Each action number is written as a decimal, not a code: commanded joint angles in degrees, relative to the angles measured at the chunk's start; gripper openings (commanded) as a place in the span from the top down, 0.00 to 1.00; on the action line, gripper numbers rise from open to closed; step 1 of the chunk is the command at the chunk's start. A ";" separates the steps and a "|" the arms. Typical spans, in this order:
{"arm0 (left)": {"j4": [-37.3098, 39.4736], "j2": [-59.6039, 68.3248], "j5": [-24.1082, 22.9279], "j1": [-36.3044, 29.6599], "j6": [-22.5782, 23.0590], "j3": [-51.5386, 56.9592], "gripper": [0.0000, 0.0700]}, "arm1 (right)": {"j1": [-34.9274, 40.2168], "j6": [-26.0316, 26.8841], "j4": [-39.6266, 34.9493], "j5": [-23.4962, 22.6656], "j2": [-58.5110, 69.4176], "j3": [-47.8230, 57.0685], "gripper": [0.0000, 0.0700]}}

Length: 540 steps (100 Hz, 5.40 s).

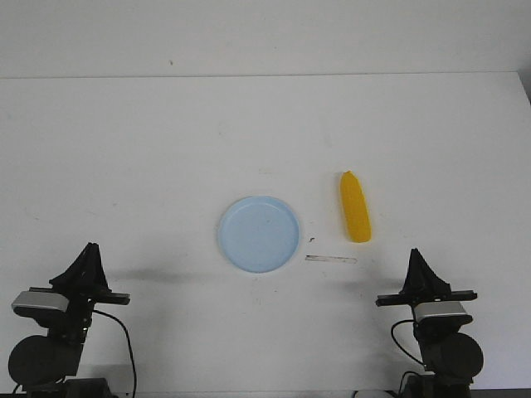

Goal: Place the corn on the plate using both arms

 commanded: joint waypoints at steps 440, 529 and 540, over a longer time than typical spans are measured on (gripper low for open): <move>0.90 -0.11 -0.13 0.04 -0.24 0.11 1.00 | 11.56 9.73 -54.75 4.44 107.45 83.19 0.47; 0.90 -0.11 -0.13 0.04 -0.24 0.11 1.00 | 13.05 10.32 -55.89 4.50 104.26 88.11 0.54; 0.90 -0.11 -0.11 0.04 -0.24 0.11 1.00 | 16.02 9.35 -56.15 4.33 103.47 90.18 0.54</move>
